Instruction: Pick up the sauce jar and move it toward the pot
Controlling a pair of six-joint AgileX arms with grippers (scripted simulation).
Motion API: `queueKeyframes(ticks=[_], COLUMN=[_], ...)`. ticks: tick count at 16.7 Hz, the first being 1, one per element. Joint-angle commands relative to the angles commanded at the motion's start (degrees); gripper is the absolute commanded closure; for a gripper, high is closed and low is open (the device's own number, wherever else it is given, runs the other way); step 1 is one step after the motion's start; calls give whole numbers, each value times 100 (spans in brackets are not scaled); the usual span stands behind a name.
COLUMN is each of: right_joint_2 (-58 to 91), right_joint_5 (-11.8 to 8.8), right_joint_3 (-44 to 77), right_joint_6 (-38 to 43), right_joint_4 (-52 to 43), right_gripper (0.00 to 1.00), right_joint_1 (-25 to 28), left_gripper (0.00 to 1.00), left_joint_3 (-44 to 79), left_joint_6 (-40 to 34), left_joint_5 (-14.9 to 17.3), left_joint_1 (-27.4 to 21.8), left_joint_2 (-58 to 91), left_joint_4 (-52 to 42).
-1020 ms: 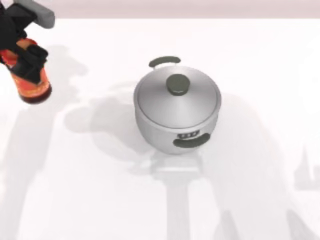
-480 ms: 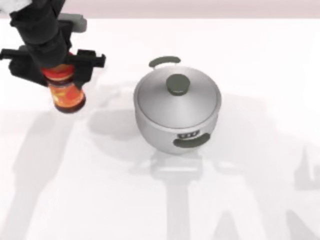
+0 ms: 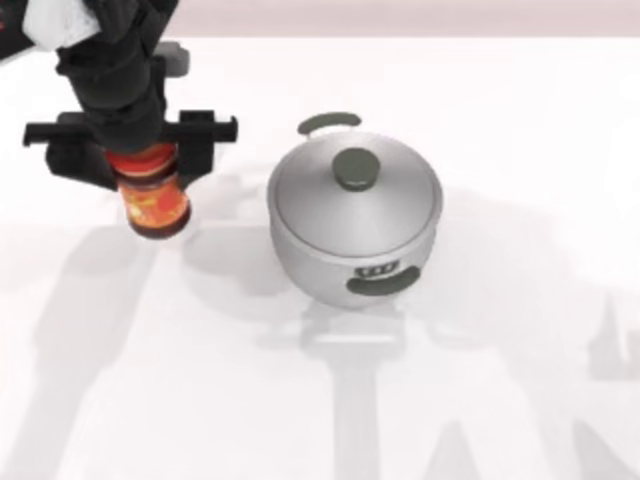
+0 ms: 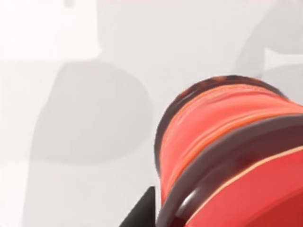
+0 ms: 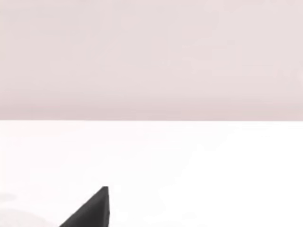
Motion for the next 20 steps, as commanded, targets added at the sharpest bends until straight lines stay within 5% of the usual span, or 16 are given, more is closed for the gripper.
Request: queueKeyframes(ticks=[14, 20], right_joint_2=[0, 0], right_joint_5=[0, 0], right_joint_3=[0, 0], right_joint_6=[0, 0], right_joint_4=[0, 0], right_gripper=[0, 0], right_joint_1=[0, 0], left_gripper=[100, 55], left_joint_3=[-588, -588], left_joint_6=[55, 55], left_joint_5=[12, 12], left_joint_1=[51, 51], left_joint_2=[382, 382], left_joint_4=[974, 974])
